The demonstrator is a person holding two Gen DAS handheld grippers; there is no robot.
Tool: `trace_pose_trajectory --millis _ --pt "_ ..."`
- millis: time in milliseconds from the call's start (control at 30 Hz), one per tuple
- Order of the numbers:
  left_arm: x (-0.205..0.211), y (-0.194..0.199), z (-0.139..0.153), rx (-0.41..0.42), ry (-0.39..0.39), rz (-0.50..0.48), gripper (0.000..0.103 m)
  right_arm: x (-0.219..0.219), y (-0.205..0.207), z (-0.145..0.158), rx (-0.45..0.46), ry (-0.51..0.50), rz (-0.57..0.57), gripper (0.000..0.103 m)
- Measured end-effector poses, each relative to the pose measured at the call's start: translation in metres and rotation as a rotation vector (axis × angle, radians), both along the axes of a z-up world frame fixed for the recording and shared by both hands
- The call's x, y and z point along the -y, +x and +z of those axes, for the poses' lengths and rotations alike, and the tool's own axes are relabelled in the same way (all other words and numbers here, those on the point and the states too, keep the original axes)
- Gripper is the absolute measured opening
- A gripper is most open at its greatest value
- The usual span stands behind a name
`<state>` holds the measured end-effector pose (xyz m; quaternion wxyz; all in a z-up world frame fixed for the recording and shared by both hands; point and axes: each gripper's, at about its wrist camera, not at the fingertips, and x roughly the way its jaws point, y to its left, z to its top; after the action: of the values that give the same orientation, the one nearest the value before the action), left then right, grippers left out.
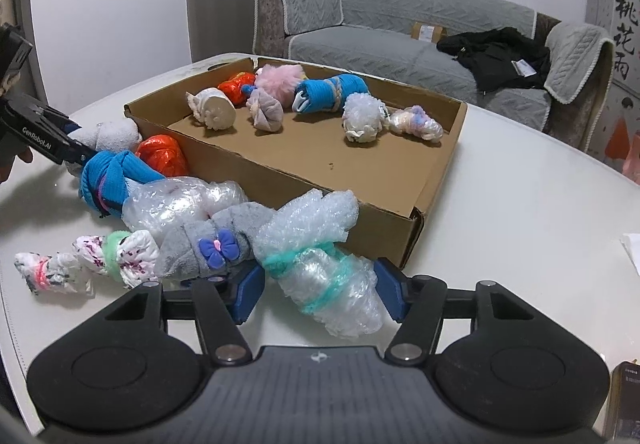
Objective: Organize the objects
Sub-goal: 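Grasp white knit bundle with left gripper while right grasps teal-tied bubble-wrap bundle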
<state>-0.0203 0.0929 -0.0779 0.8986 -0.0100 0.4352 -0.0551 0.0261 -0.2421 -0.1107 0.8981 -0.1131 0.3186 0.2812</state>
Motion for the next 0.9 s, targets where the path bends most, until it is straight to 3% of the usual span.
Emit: trace_pose_trajectory --millis 100,200,600,900 --pt "0.005 0.0 0.001 0.011 -0.002 -0.022 0.07 0.002 -0.001 -0.001 -0.006 0.005 -0.005 0.045" --pt "0.007 -0.004 0.002 0.017 -0.012 -0.039 0.051 0.008 -0.004 0.0 -0.009 0.026 -0.017 0.043" --pt "0.006 -0.025 0.016 0.041 0.01 -0.043 0.048 0.022 -0.014 0.007 -0.027 0.044 -0.018 0.041" --pt "0.017 -0.031 0.065 0.104 0.028 -0.084 0.048 0.033 -0.018 0.04 0.017 0.065 -0.022 0.041"
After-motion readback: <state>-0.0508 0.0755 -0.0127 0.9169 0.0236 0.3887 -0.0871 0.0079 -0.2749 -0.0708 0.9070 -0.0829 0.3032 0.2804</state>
